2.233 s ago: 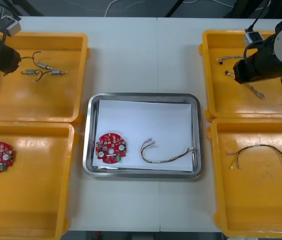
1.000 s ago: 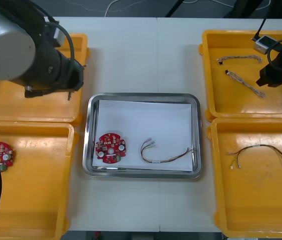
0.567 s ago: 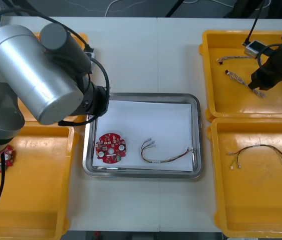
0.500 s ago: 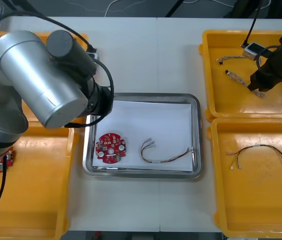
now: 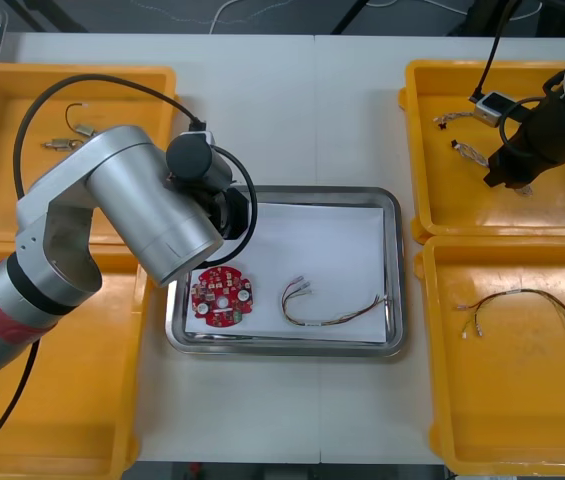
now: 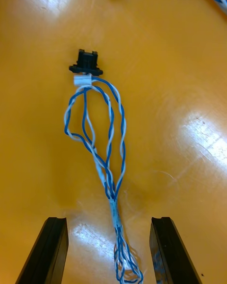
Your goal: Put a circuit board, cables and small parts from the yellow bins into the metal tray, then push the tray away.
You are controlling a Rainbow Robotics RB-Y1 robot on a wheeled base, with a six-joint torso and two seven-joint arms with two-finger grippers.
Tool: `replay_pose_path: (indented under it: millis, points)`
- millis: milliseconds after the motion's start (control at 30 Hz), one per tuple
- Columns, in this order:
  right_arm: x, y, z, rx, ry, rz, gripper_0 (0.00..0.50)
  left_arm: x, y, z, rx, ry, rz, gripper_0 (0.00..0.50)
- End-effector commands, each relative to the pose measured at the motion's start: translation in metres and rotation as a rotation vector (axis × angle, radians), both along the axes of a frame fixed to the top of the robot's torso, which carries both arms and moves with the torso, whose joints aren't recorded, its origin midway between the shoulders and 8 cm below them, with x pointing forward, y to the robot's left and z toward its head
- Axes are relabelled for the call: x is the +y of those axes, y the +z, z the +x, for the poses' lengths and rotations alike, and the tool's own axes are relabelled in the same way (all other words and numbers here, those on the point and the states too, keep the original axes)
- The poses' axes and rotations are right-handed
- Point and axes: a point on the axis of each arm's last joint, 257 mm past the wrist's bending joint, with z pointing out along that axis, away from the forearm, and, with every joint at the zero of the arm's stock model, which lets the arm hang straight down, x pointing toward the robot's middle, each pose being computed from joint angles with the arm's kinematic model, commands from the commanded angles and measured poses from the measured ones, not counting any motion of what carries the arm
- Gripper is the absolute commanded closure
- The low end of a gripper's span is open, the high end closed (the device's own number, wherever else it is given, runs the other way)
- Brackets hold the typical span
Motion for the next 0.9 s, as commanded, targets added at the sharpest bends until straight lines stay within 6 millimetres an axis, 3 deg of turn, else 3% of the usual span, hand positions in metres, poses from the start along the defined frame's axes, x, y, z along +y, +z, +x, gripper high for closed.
replay_pose_path:
  millis: [33,300,500,767,800,833,867,900]
  points:
    - [0.008,0.002,0.005,-0.01,-0.011,0.01,0.0,-0.015,-0.015,-0.002,-0.007,-0.048,0.032,0.5]
    - [0.003,-0.014,0.001,-0.009,-0.022,0.013,0.0,-0.006,-0.029,0.001,0.0,-0.032,0.049,0.5]
    - [0.0,-0.025,-0.003,0.001,-0.027,0.011,0.0,0.001,-0.038,0.015,-0.018,-0.023,0.058,0.5]
    - [0.001,-0.038,-0.009,0.02,-0.025,0.005,0.0,0.002,-0.039,0.018,-0.026,-0.02,0.05,0.5]
    - [0.001,-0.04,-0.01,0.023,-0.025,0.004,0.058,0.002,-0.039,0.018,-0.026,-0.019,0.049,0.499]
    - [0.003,-0.039,-0.01,0.022,-0.023,0.008,0.162,0.002,-0.04,0.018,-0.025,-0.017,0.049,0.44]
    - [0.003,-0.038,-0.009,0.02,-0.023,0.006,0.313,0.002,-0.039,0.018,-0.026,-0.018,0.048,0.337]
    - [0.003,-0.038,-0.009,0.019,-0.023,0.007,0.421,0.001,-0.039,0.018,-0.026,-0.017,0.047,0.199]
